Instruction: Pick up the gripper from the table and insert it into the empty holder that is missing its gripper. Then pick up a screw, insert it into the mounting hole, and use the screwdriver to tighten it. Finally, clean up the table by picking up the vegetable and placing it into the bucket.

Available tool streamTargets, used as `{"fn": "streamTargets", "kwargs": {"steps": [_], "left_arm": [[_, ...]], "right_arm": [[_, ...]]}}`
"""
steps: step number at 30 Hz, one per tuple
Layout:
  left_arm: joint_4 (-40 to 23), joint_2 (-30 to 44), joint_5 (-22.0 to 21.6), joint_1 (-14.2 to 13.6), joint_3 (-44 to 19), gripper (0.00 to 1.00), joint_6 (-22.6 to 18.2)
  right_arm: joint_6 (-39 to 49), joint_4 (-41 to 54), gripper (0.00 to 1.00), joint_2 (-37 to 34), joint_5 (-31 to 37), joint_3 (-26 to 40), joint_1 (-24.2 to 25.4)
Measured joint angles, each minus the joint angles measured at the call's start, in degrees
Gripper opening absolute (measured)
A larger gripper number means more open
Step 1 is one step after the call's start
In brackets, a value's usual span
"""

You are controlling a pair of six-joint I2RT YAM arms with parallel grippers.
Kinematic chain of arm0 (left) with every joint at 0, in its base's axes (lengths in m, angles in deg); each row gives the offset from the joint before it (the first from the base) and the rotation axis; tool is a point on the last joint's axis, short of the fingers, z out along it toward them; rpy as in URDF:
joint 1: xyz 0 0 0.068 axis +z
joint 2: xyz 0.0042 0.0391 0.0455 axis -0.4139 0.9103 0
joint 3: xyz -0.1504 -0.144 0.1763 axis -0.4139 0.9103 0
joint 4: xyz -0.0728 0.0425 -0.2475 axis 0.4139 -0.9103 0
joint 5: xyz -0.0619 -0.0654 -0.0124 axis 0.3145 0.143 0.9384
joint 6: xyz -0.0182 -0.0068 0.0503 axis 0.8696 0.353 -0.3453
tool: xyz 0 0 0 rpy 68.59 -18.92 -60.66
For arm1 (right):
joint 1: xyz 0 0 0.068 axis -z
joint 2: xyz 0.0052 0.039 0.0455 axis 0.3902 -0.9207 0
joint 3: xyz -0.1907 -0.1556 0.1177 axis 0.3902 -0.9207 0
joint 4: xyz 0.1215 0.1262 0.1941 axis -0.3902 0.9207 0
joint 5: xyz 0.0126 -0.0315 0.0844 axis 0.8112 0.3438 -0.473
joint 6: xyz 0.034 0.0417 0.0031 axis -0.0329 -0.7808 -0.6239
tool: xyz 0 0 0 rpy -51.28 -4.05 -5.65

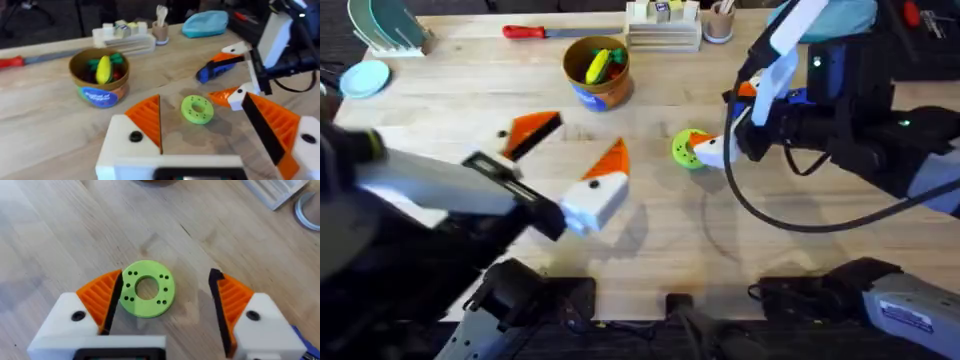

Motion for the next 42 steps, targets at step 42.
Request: {"fn": "streamTargets", "kwargs": {"steps": [42], "left_arm": [[-31.6, 64.8, -13.2, 46.4, -30.7, 0.998, 20.8]], "right_arm": [[-0.2, 0.0, 0.992, 0.0, -0.4, 0.7, -0.3]]}}
